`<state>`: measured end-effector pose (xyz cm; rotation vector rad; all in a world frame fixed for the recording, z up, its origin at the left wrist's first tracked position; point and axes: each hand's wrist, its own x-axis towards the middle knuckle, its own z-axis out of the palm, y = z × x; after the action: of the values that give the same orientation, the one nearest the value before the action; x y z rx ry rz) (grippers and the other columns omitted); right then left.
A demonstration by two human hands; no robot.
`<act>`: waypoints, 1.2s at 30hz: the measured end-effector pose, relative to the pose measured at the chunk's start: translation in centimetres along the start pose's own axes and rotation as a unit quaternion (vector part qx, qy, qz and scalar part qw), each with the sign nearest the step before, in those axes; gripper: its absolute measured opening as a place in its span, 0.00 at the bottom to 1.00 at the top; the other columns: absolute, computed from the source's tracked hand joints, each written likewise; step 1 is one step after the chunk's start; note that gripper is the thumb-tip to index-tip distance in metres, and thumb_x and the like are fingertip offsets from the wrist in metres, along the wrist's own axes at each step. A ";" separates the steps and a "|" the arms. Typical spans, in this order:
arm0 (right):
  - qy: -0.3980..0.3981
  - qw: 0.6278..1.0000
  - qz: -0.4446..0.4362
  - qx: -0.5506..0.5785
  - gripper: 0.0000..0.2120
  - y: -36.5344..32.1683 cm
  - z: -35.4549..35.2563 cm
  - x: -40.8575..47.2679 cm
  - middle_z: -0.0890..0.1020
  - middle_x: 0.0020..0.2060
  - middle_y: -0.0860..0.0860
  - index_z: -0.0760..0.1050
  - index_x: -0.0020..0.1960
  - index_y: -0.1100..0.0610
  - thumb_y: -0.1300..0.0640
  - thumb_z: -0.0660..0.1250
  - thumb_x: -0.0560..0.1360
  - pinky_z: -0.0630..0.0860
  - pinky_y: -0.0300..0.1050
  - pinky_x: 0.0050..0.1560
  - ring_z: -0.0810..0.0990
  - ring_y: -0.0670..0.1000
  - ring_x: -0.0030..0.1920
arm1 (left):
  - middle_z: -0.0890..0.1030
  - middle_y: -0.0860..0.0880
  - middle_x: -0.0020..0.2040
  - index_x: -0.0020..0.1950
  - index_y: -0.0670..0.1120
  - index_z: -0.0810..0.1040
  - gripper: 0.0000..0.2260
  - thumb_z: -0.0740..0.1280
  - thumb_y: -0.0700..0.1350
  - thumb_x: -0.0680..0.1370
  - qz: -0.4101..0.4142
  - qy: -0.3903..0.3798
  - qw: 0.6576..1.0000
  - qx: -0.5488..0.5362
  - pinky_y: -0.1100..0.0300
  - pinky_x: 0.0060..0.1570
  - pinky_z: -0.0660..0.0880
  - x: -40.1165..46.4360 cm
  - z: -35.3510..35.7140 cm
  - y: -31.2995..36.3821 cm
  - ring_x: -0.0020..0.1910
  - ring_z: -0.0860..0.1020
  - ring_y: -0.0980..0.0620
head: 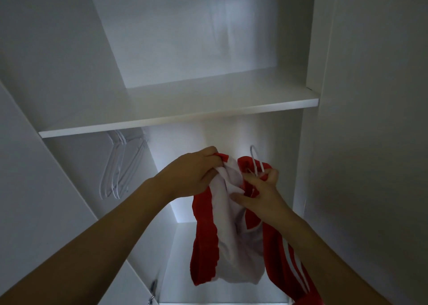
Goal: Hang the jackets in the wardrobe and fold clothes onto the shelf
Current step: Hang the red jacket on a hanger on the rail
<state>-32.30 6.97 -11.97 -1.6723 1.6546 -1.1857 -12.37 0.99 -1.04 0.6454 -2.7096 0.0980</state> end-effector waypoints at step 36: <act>0.143 0.981 0.124 0.043 0.14 0.1 2.2 -2.8 0.62 0.56 0.45 0.74 0.55 0.53 0.44 0.59 0.80 0.69 0.29 0.46 0.72 0.38 0.44 | 0.82 0.47 0.36 0.42 0.40 0.80 0.26 0.64 0.64 0.76 -0.466 0.104 0.771 -0.422 0.65 0.37 0.70 -2.5 7.1 2.1 0.35 0.80 0.56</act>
<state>-30.22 9.17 -13.81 -1.2444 1.8880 -1.3959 -13.50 2.89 -8.58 1.4102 -1.6280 -1.1299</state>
